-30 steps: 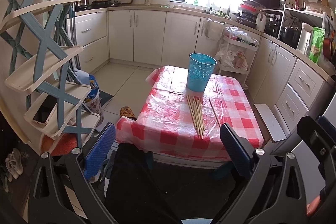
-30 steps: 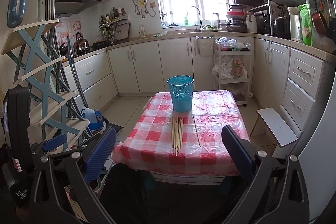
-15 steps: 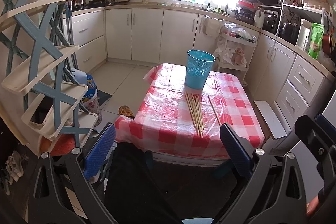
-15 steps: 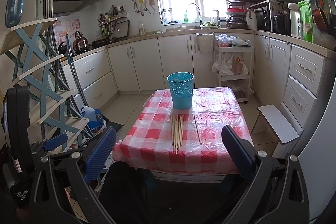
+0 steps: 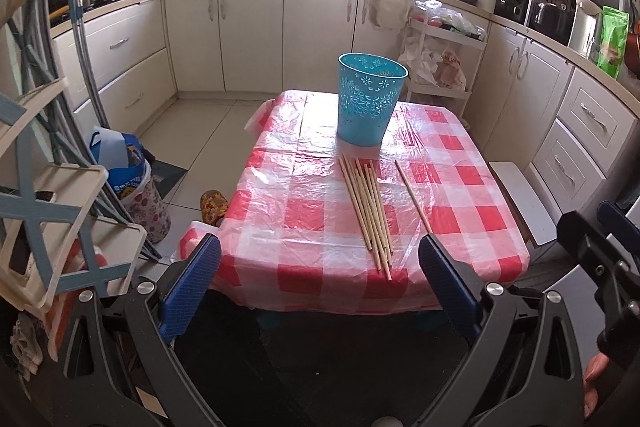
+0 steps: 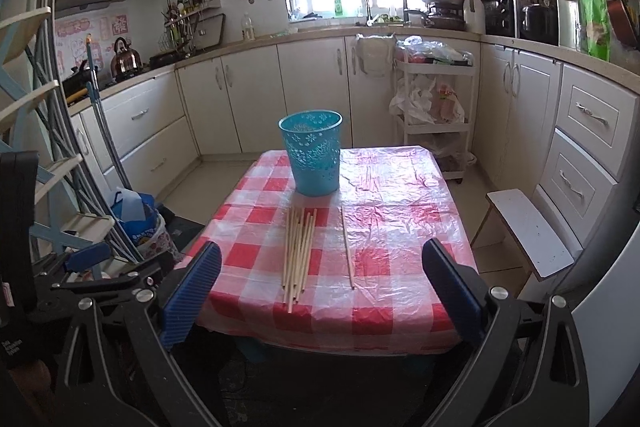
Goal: Organize utensils
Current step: 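Close the left tool on a wooden stick while the right tool grasps another stick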
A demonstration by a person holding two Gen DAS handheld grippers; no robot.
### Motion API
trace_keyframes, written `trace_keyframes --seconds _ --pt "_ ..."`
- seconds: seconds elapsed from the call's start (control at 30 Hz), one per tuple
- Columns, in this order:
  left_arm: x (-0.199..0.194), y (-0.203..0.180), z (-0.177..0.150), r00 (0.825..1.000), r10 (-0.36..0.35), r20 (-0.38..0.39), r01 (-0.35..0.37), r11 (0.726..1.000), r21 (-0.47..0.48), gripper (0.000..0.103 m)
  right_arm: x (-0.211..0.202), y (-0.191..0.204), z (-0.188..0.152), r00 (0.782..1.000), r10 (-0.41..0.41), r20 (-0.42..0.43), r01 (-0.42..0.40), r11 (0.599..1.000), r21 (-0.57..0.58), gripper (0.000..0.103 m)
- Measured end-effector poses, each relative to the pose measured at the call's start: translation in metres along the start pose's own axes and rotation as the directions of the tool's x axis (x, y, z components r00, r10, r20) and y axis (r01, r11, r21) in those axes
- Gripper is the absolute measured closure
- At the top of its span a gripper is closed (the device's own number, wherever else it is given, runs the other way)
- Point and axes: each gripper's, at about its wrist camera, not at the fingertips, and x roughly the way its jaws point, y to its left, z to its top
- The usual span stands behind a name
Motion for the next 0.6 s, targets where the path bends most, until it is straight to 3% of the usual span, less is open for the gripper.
trace_keyframes --seconds 0.2,0.23,0.27,0.3,0.4,0.6 --pt "0.087 -0.010 0.025 0.997 -0.015 -0.081 0.013 1.000 -0.023 0.014 0.099 -0.025 0.013 0.996 0.020 -0.090 -0.024 0.999 -0.043 0.008" --pt "0.106 -0.011 0.028 0.994 -0.031 -0.105 0.027 0.999 -0.037 0.015 0.118 -0.027 0.014 0.993 0.020 -0.113 -0.027 0.998 -0.053 0.010" --pt "0.123 -0.012 0.032 0.992 -0.036 -0.123 0.030 0.998 -0.050 0.015 0.138 -0.027 0.012 0.990 0.028 -0.139 -0.036 0.998 -0.057 0.020" --pt "0.136 -0.013 0.035 0.991 -0.031 -0.133 0.023 0.998 -0.056 0.015 0.157 -0.028 0.013 0.985 0.024 -0.171 -0.036 0.997 -0.066 0.029" --pt "0.181 -0.016 0.044 0.986 0.005 -0.164 -0.013 0.999 -0.043 0.016 0.210 -0.027 0.010 0.966 0.062 -0.251 -0.077 0.996 -0.051 0.043" --pt "0.247 -0.015 0.052 0.972 0.043 -0.230 -0.054 0.998 -0.040 0.016 0.270 -0.027 0.022 0.959 0.023 -0.281 -0.055 0.993 -0.106 0.047"
